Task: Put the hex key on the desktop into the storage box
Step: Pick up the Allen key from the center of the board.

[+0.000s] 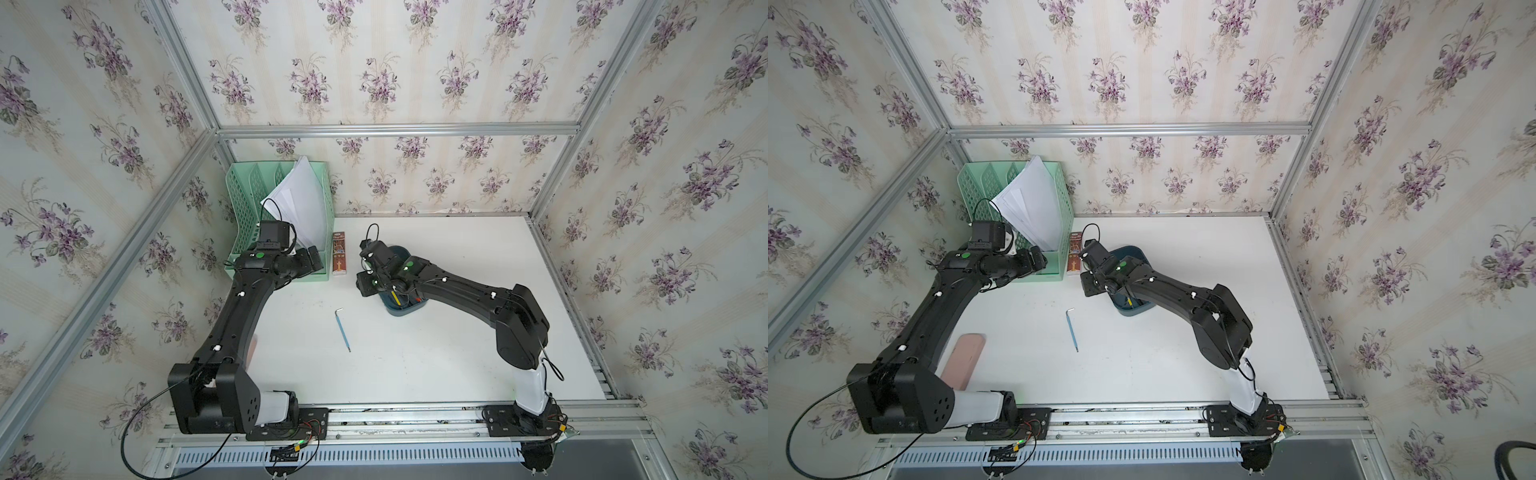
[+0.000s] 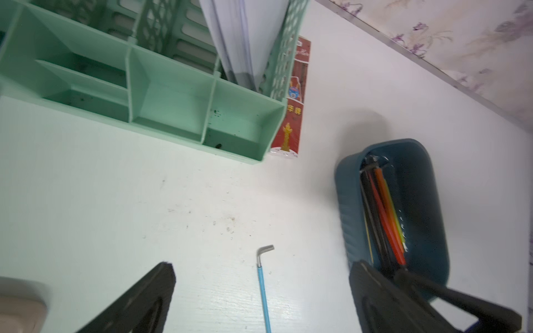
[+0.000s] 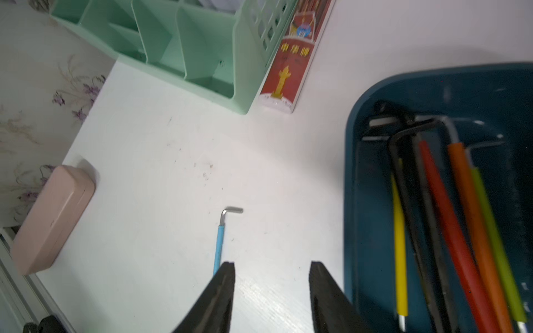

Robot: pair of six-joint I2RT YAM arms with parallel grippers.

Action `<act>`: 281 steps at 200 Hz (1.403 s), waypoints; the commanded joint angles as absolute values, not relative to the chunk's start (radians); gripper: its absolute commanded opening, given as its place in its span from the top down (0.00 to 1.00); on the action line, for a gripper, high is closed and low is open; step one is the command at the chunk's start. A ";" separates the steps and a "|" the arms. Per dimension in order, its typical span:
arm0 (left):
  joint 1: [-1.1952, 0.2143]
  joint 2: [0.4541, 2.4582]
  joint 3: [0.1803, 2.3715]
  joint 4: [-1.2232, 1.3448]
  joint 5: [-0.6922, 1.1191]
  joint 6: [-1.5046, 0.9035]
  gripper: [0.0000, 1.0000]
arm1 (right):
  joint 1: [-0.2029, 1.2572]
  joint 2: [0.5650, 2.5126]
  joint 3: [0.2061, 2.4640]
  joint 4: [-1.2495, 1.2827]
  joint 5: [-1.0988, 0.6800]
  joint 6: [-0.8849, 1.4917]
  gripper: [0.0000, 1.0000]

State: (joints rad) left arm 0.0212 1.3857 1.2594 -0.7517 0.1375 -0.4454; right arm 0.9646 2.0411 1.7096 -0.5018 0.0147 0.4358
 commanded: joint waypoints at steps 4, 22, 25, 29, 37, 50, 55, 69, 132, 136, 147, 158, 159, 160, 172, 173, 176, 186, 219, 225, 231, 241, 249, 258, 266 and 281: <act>0.037 1.457 1.301 -0.775 0.062 -0.450 0.01 | 1.015 2.108 1.762 -0.662 -0.009 0.503 0.59; 0.054 1.492 1.313 -0.770 0.087 -0.450 0.01 | 1.052 2.155 1.804 -0.689 -0.007 0.527 0.65; 0.057 1.497 1.311 -0.766 0.087 -0.449 0.01 | 1.058 2.163 1.809 -0.691 -0.005 0.531 0.67; 0.061 1.501 1.310 -0.762 0.087 -0.451 0.01 | 1.066 2.172 1.818 -0.694 -0.001 0.537 0.68; 0.069 1.511 1.309 -0.757 0.083 -0.458 0.01 | 1.079 2.192 1.840 -0.703 0.011 0.551 0.69; 0.082 1.533 1.313 -0.753 0.087 -0.467 0.01 | 1.097 2.230 1.882 -0.716 0.010 0.568 0.69; 0.086 1.541 1.315 -0.753 0.090 -0.469 0.01 | 1.103 2.247 1.903 -0.726 0.008 0.572 0.69; 0.098 1.559 1.322 -0.757 0.099 -0.469 0.01 | 1.120 2.295 1.970 -0.766 0.017 0.582 0.68; 0.147 1.563 1.282 -0.738 0.140 -0.452 0.01 | 1.150 2.393 2.021 -0.783 0.053 0.639 0.68; 0.149 1.562 1.280 -0.737 0.144 -0.451 0.01 | 1.152 2.396 2.022 -0.781 0.056 0.642 0.68; 0.152 1.556 1.271 -0.730 0.149 -0.448 0.01 | 1.159 2.402 2.024 -0.782 0.058 0.648 0.68; 0.152 1.552 1.265 -0.725 0.147 -0.445 0.01 | 1.163 2.412 2.036 -0.797 0.062 0.653 0.68; 0.152 1.551 1.264 -0.725 0.146 -0.445 0.01 | 1.163 2.413 2.038 -0.801 0.062 0.653 0.68; 0.152 1.551 1.263 -0.725 0.146 -0.445 0.01 | 1.164 2.415 2.040 -0.804 0.062 0.653 0.68; 0.152 1.545 1.257 -0.727 0.137 -0.444 0.01 | 1.168 2.430 2.065 -0.841 0.080 0.655 0.68; 0.152 1.545 1.256 -0.727 0.137 -0.444 0.01 | 1.168 2.431 2.067 -0.843 0.081 0.655 0.68; 0.152 1.543 1.254 -0.727 0.135 -0.443 0.01 | 1.169 2.434 2.072 -0.851 0.086 0.655 0.68; 0.152 1.534 1.245 -0.723 0.135 -0.445 0.01 | 1.172 2.440 2.083 -0.866 0.094 0.656 0.68; 0.152 1.519 1.232 -0.712 0.154 -0.447 0.01 | 1.174 2.454 2.079 -0.908 0.130 0.674 0.68; 0.152 1.519 1.234 -0.715 0.158 -0.446 0.01 | 1.172 2.455 2.076 -0.919 0.140 0.676 0.68; 0.152 1.519 1.233 -0.713 0.164 -0.445 0.01 | 1.172 2.454 2.070 -0.926 0.148 0.675 0.68; 0.152 1.516 1.230 -0.705 0.183 -0.445 0.01 | 1.167 2.445 2.053 -0.929 0.153 0.675 0.68; 0.152 1.514 1.226 -0.694 0.206 -0.445 0.01 | 1.164 2.435 2.034 -0.926 0.155 0.675 0.68; 0.152 1.511 1.219 -0.681 0.230 -0.447 0.01 | 1.161 2.420 2.017 -0.919 0.157 0.675 0.67; 0.152 1.510 1.212 -0.669 0.245 -0.450 0.01 | 1.160 2.408 2.005 -0.909 0.158 0.675 0.67; 0.152 1.508 1.205 -0.658 0.262 -0.456 0.01 | 1.159 2.393 1.996 -0.891 0.149 0.668 0.66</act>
